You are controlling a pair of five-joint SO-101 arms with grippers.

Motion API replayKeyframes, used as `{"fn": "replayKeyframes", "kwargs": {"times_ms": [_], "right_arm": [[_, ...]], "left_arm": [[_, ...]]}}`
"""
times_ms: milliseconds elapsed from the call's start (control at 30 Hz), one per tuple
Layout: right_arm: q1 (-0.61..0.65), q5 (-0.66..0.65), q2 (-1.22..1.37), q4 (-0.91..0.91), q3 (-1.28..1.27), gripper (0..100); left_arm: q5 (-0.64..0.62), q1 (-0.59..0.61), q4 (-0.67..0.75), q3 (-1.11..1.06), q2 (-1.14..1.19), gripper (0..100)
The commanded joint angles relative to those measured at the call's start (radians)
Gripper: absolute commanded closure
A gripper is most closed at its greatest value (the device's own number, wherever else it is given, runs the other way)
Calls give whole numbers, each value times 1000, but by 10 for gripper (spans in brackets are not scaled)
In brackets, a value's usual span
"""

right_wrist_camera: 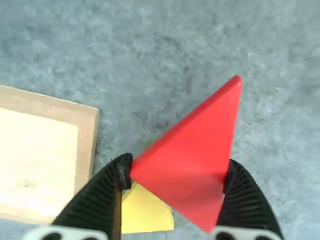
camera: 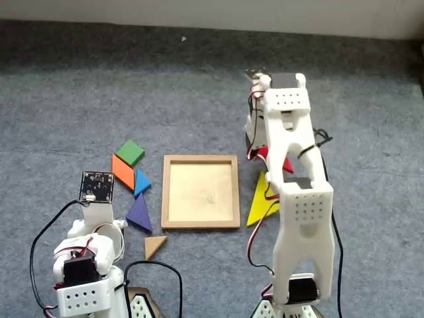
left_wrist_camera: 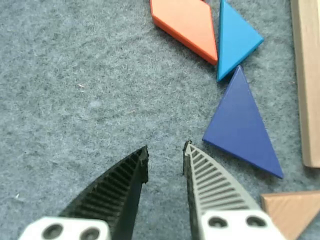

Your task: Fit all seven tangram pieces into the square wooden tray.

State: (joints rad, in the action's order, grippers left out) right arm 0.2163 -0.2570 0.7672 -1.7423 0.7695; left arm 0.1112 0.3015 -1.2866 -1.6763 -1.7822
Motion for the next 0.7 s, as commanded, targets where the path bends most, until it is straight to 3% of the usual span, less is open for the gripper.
{"fn": "replayKeyframes", "kwargs": {"times_ms": [0, 133, 300, 667], "right_arm": [[111, 28, -275, -18, -186, 872], [209, 66, -470, 18, -398, 872], [297, 160, -624, 216, -705, 872], [407, 408, -674, 547, -1035, 872]], "left_arm": [[-8, 16, 17, -19, -30, 867], [-8, 16, 17, -19, -30, 867], [-8, 16, 17, -19, -30, 867], [-6, 16, 15, -19, -30, 867]]}}
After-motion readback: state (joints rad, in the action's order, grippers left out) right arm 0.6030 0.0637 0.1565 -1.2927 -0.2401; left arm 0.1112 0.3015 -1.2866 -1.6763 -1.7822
